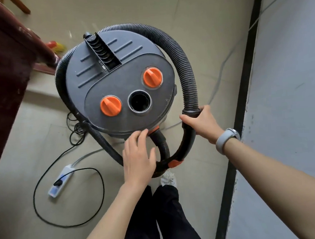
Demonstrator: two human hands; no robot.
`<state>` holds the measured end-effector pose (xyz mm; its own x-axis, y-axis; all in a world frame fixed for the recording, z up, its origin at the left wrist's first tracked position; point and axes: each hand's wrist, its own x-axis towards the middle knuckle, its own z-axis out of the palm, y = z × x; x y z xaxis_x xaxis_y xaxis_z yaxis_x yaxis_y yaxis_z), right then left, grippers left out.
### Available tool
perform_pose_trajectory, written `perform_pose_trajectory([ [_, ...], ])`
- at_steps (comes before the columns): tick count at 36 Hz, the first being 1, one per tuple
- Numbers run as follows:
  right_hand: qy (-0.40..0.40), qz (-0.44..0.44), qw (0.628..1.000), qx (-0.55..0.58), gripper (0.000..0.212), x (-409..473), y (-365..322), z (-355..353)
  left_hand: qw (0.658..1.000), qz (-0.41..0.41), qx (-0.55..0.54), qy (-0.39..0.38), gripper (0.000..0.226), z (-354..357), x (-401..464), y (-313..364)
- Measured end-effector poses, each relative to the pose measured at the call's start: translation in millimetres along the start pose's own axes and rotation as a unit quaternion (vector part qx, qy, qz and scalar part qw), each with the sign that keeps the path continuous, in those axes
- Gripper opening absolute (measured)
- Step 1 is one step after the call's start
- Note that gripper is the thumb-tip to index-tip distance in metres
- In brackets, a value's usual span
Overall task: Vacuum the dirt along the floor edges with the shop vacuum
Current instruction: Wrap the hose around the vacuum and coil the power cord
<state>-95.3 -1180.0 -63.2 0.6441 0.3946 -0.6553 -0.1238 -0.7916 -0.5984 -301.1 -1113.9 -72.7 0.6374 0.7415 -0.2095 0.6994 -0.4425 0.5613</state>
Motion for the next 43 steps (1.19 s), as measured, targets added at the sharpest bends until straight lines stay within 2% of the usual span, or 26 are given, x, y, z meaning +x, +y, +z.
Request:
perform_pose_trajectory([
  [4,0.054,-0.003,0.998,0.02,0.053,-3.0,-1.6,25.8,0.992,0.051,0.069,0.097,0.055,-17.1,10.0,-11.2],
  [6,0.089,-0.004,0.995,0.043,0.052,-2.4,0.2,38.2,0.986,0.055,0.107,0.119,0.055,-24.0,15.2,-16.5],
  [12,0.129,-0.005,0.988,0.089,0.048,-1.0,5.9,68.0,0.98,0.04,0.181,0.066,0.083,-26.0,21.7,-32.5],
  [16,0.086,0.032,0.989,0.118,0.049,5.2,20.0,77.1,0.981,0.048,0.184,0.048,0.089,-23.2,19.1,-36.8],
  [24,0.041,0.046,0.99,0.13,0.061,27.7,32.3,79.4,0.98,0.057,0.185,0.056,0.088,-20.3,19.7,-38.2],
  [31,0.024,0.086,0.982,0.169,0.056,51.1,48.7,97.6,0.973,0.056,0.207,0.088,0.09,-7.8,21.5,-42.4],
  [36,0.001,0.078,0.981,0.179,0.059,50.5,63.4,100.2,0.969,0.054,0.218,0.107,0.092,0.2,21.9,-45.8],
  [43,-0.032,0.044,0.986,0.159,0.058,25.6,65.4,84.1,0.965,0.054,0.242,0.082,0.093,-3.9,17.7,-48.1],
])
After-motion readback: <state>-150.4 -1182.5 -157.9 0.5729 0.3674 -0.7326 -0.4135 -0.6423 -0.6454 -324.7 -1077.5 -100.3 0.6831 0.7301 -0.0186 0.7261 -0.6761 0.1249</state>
